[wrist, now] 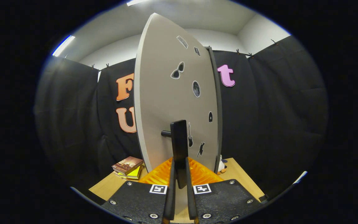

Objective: Open the shoe cabinet door, grab the shoes and put them into the shoe cabinet, then close the shoe cabinet door.

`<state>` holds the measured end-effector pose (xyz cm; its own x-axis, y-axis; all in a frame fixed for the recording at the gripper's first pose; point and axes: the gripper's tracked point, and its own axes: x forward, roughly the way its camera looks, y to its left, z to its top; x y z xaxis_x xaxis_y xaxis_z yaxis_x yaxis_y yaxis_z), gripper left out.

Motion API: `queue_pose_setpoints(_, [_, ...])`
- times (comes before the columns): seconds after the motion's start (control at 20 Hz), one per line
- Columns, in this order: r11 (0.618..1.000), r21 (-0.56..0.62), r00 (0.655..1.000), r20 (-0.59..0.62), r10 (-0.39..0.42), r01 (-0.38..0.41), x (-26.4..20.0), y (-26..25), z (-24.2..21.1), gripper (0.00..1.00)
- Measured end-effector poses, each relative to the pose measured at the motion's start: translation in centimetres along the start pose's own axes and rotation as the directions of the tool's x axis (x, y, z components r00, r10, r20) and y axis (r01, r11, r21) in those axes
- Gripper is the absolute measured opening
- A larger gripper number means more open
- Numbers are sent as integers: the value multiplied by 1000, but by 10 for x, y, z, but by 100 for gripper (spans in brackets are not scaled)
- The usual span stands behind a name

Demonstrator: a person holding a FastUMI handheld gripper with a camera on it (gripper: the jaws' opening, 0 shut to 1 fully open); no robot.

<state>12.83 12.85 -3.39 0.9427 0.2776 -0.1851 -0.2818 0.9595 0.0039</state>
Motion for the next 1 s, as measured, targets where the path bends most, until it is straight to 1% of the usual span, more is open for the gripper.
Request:
queue_pose_setpoints(0.3, [990,-14,990,-12,-139,139,-20,-40,-7,15])
queue_pose_setpoints(0.4, [981,-39,981,-4,-192,191,-26,-63,-13,15])
queue_pose_setpoints(0.55, [958,-56,959,-35,-283,281,-37,-93,-27,15])
queue_pose_setpoints(0.7, [951,-42,951,-32,-306,305,-55,-97,-29,15])
queue_pose_setpoints(0.85, [942,-51,942,-37,-335,333,-60,-96,-41,15])
queue_pose_setpoints(1.0, [948,-42,947,-38,-318,316,-73,-84,-57,15])
